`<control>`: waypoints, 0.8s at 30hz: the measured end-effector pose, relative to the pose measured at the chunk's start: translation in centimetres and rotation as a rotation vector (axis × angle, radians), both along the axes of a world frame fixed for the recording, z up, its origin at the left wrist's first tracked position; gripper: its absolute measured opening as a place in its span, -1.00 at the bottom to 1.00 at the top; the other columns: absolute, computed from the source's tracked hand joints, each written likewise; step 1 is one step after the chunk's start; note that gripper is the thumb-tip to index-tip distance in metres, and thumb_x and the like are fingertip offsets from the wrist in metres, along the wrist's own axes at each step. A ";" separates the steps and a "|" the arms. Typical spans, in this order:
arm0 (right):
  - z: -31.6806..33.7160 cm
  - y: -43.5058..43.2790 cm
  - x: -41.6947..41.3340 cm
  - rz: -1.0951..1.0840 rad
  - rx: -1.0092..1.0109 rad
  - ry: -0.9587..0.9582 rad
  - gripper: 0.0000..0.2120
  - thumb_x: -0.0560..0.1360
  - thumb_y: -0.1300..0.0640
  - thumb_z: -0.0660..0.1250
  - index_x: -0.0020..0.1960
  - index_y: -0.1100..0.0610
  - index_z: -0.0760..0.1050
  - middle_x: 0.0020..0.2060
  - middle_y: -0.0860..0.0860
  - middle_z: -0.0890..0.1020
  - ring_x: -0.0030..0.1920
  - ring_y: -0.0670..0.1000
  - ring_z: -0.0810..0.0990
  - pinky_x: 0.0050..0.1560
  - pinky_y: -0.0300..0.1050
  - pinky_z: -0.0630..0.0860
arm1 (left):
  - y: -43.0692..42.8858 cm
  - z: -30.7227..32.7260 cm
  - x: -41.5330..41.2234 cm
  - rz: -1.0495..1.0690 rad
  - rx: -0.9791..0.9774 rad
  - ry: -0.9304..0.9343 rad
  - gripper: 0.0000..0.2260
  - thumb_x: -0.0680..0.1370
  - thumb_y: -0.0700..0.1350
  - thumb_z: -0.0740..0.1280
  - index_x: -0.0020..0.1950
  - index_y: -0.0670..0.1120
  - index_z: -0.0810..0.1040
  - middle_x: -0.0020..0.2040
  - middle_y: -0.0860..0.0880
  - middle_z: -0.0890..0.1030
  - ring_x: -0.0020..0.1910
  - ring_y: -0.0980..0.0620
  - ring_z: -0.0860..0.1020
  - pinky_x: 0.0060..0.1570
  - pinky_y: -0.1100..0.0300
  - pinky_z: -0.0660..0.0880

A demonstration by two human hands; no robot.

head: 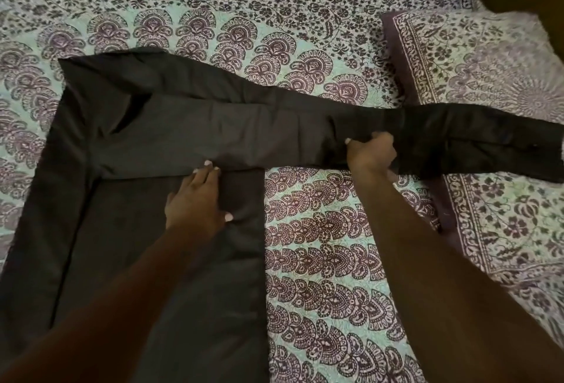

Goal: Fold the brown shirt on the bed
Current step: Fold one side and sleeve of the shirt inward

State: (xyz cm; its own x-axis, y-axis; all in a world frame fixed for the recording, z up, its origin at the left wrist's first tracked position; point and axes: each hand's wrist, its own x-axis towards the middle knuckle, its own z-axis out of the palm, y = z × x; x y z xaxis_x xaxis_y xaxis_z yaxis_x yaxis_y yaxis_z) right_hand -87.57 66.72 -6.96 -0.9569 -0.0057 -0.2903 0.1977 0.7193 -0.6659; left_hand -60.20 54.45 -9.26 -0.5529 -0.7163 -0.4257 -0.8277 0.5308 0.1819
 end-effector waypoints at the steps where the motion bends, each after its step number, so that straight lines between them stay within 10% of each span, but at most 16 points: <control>1: 0.5 -0.1 0.7 0.040 -0.080 0.035 -0.72 0.52 0.12 0.52 0.19 0.15 0.61 0.09 0.11 0.69 0.23 0.15 0.63 0.33 0.07 0.48 | 0.0 0.0 0.0 0.003 0.007 0.011 -0.06 0.41 0.12 0.58 0.65 0.03 0.13 0.68 0.10 0.05 0.62 -0.04 0.15 0.44 -0.22 0.32; 6: 2.9 -0.1 6.5 0.354 -0.571 0.007 -0.85 0.52 0.24 0.49 -0.15 0.15 0.53 -0.24 -0.01 0.62 -0.15 -0.07 0.60 -0.06 -0.12 0.55 | -1.1 0.3 1.3 -0.034 0.144 0.100 -0.13 0.45 0.05 0.56 0.65 0.05 0.17 0.69 0.08 0.06 0.64 -0.02 0.13 0.51 -0.16 0.23; 11: 5.0 -1.3 14.9 0.645 -0.797 -0.201 -0.78 0.49 0.28 0.50 0.02 0.39 0.55 -0.10 0.16 0.66 -0.04 0.07 0.62 0.03 0.08 0.59 | -3.1 2.8 4.4 0.438 0.496 0.742 -0.77 0.65 -0.02 0.36 0.28 -0.04 0.58 0.26 -0.07 0.63 0.33 -0.13 0.57 0.35 0.04 0.44; 16: 5.9 -2.8 24.0 0.883 -0.806 -0.414 -0.84 0.45 0.31 0.54 -0.12 0.31 0.56 -0.22 0.05 0.62 -0.14 0.01 0.58 -0.06 0.00 0.52 | -5.8 7.6 10.5 0.845 1.187 0.953 -0.50 0.62 0.26 0.20 0.30 -0.09 0.60 0.16 -0.09 0.70 0.11 -0.04 0.68 0.12 0.02 0.63; 21: 6.9 -3.4 31.4 1.134 -0.725 -0.528 -0.77 0.43 0.25 0.58 -0.16 0.35 0.56 -0.29 0.16 0.57 -0.18 -0.01 0.56 -0.12 -0.09 0.50 | -6.3 7.7 18.5 0.485 0.509 0.931 -0.48 0.45 -0.47 0.45 0.36 -0.14 0.50 0.23 -0.07 0.62 0.16 0.07 0.65 0.12 0.21 0.63; 24: 7.3 -3.7 34.6 1.255 -0.627 -0.603 -0.81 0.45 0.33 0.56 -0.16 0.40 0.57 -0.25 0.22 0.62 -0.18 0.07 0.58 -0.19 0.08 0.52 | -5.8 7.9 23.4 0.400 0.541 1.000 -0.42 0.29 -0.44 0.52 0.24 -0.07 0.58 0.11 0.06 0.71 0.08 0.15 0.69 0.09 0.20 0.64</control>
State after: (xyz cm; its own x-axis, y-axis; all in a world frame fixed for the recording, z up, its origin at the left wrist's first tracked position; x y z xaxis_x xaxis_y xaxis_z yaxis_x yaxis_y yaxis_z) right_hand -52.97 63.06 0.39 0.0159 -0.9641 -0.2651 0.0394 0.2655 -0.9633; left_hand -36.81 48.69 -1.36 -0.5892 -0.7735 -0.2333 -0.2819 -0.0738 0.9566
